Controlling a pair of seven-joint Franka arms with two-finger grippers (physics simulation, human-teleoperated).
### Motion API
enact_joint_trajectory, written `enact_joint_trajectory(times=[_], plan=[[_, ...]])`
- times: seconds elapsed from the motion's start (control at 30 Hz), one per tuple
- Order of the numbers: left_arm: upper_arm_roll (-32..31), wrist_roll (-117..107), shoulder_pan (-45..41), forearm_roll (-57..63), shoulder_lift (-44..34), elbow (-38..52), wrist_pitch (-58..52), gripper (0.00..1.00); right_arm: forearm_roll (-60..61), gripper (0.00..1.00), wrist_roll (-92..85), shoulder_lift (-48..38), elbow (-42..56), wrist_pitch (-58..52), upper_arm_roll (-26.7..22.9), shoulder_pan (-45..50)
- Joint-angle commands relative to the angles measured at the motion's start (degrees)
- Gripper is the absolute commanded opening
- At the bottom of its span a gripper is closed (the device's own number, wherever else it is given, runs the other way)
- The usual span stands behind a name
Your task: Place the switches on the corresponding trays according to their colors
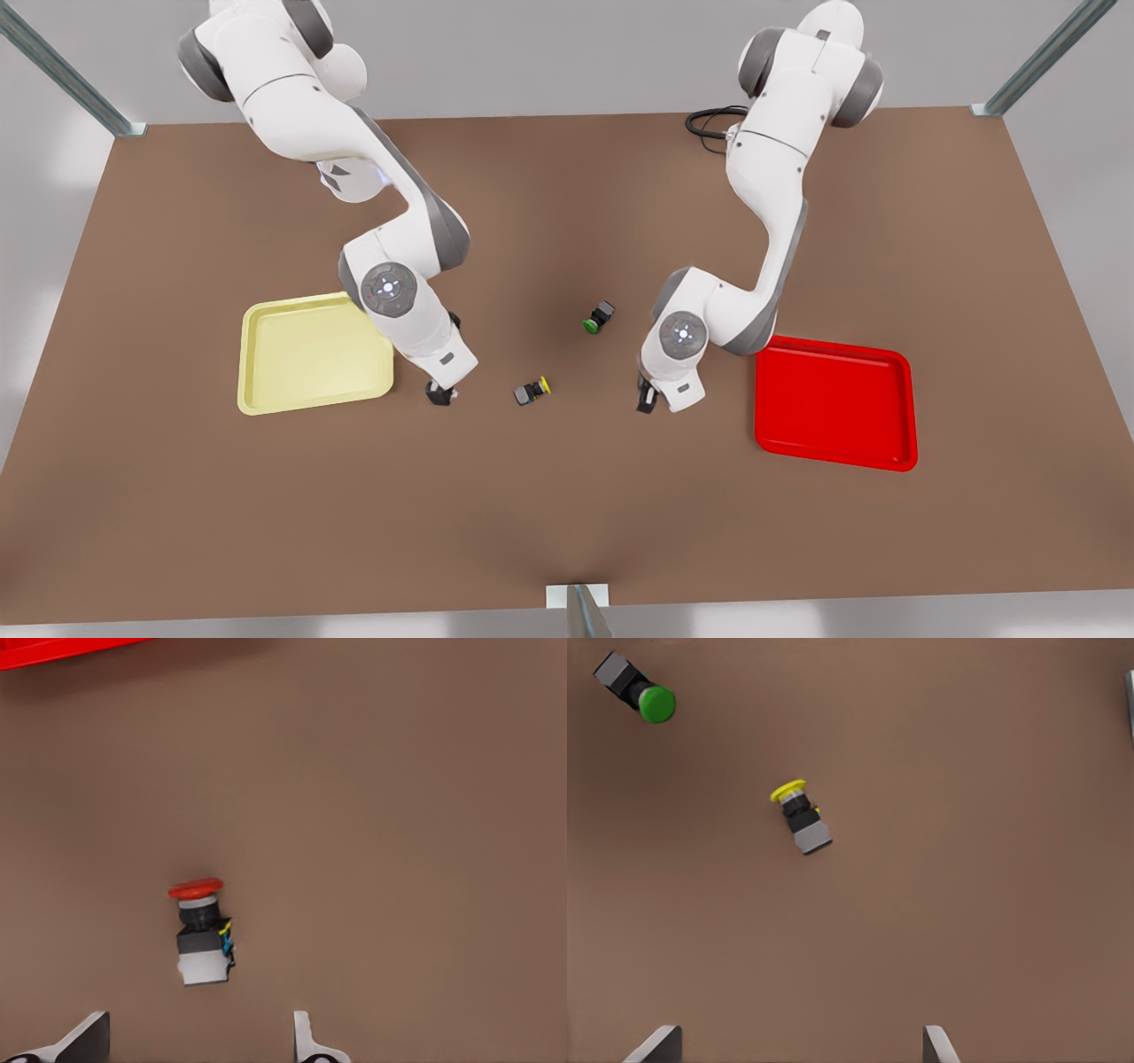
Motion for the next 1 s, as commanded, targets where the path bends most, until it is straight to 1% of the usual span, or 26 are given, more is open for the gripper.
enact_joint_trajectory(times=[0.0,0.13,0.17,0.33,0.4,0.5,0.57,0.73,0.77,0.8,0.83,0.87,0.97], plan=[[0.01,0.00,-0.01,0.81,0.00,-0.59,0.57,1.00,0.10,1.00,-1.49,0.33,0.07,0.18,0.05,0.52],[0.01,0.00,-0.10,1.08,0.00,-3.50,1.62,1.00,0.36,1.00,-11.25,2.79,-0.46,8.27,0.05,3.86],[0.01,-0.09,-0.10,1.08,-0.09,-5.07,3.38,1.00,0.36,1.00,-12.58,3.31,-0.64,8.71,0.05,3.86],[0.01,-2.28,-0.81,1.08,2.46,-5.25,7.16,1.00,0.19,1.00,-13.19,7.62,-0.64,9.15,-0.39,4.30],[0.01,-2.28,-0.89,1.08,3.60,-5.25,8.39,1.00,-0.60,1.00,-16.44,9.20,-0.46,9.15,-0.39,4.65],[0.54,-2.28,-0.89,1.17,4.66,-5.25,9.27,1.00,-1.57,1.00,-17.41,13.07,2.26,9.06,-1.01,6.06],[0.63,-2.28,-0.89,1.08,5.10,-5.60,9.62,1.00,-1.92,1.00,-17.15,15.09,2.35,9.15,-1.18,6.76],[0.63,-2.64,-0.89,1.17,5.63,-5.60,9.62,1.00,-2.80,1.00,-21.54,17.29,2.79,9.24,-3.55,8.08],[0.63,-2.55,-0.89,1.17,5.63,-5.60,9.62,0.83,-2.80,1.00,-21.63,17.90,2.79,10.46,-3.55,8.17],[0.63,-2.55,-0.89,1.17,5.63,-5.60,9.62,0.73,-2.80,1.00,-22.42,19.04,3.93,10.56,-3.64,8.26],[0.63,-2.64,-0.89,1.17,5.71,-5.60,9.62,0.60,-2.63,1.00,-23.47,19.57,4.55,12.39,-4.87,9.22],[0.63,-2.55,-0.98,1.17,5.63,-5.60,9.62,0.55,-2.62,1.00,-23.48,20.45,4.64,14.42,-4.96,9.31],[0.63,-2.55,-0.89,1.17,5.71,-5.60,9.62,0.51,-2.71,1.00,-23.39,21.51,4.73,16.89,-5.22,9.31]])
